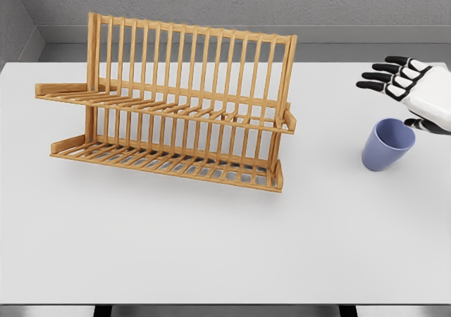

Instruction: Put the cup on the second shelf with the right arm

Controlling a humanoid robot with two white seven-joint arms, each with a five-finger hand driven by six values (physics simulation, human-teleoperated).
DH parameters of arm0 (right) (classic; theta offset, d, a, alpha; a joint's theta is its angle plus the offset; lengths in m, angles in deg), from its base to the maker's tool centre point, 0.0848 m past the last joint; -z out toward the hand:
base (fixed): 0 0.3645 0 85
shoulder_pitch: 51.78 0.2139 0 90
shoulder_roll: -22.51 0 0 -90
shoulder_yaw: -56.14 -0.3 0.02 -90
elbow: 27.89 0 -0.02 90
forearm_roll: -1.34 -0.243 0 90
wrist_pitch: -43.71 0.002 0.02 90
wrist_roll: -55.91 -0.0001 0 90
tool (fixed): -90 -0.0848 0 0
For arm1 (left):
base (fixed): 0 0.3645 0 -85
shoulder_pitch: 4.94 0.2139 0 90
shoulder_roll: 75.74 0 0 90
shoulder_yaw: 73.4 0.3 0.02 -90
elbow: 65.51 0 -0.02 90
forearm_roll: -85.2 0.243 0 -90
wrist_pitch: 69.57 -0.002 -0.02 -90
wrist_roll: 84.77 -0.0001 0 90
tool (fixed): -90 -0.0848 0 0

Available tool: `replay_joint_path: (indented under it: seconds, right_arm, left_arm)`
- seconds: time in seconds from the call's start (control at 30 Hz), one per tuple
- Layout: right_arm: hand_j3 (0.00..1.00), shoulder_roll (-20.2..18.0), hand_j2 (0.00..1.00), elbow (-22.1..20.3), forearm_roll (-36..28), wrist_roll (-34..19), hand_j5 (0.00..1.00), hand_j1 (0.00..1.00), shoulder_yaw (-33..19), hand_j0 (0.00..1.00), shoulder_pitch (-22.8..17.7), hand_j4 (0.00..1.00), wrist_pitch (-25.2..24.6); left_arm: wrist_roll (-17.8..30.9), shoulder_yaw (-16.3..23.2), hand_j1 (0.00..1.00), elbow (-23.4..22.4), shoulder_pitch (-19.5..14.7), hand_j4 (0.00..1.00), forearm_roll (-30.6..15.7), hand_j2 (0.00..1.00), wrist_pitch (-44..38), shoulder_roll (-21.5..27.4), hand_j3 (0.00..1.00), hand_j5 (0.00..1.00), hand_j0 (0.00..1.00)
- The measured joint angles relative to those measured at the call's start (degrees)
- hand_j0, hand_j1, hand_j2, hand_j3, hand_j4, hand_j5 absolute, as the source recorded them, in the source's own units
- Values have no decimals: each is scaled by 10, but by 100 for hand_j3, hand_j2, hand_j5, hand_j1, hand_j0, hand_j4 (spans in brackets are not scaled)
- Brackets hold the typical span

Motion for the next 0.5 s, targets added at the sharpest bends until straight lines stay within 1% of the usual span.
replay_joint_path:
  seconds: [0.07,0.17,0.2,0.23,0.33,0.37,0.43,0.5]
  right_arm:
    - [100,-2,100,-2,0,2,100,100,-7,100,-3,100,1]
    - [100,-37,100,4,-26,6,100,100,-27,100,-26,100,2]
    - [100,-45,100,6,-35,-6,100,100,-35,100,-26,100,2]
    - [100,-50,100,6,-41,-42,100,100,-48,100,-26,100,2]
    - [100,-57,100,6,-75,-199,100,100,-89,100,-19,100,2]
    - [100,-57,100,7,-84,-234,100,100,-96,100,-18,100,2]
    - [100,-53,100,6,-103,-276,100,100,-100,100,-15,100,3]
    - [100,-50,100,7,-115,-297,100,100,-97,100,3,100,3]
  left_arm:
    - [0,0,100,0,0,100,0,100,0,0,100,100,100]
    - [0,0,100,0,0,100,0,100,0,0,100,100,100]
    - [0,0,100,0,0,100,0,100,0,0,100,100,100]
    - [0,0,100,0,0,100,0,100,0,0,100,100,100]
    - [0,0,100,0,0,100,0,100,0,0,100,100,100]
    - [0,0,100,0,0,100,0,100,0,0,100,100,100]
    - [0,0,100,0,0,100,0,100,0,0,100,100,100]
    - [0,0,100,0,0,100,0,100,0,0,100,100,100]
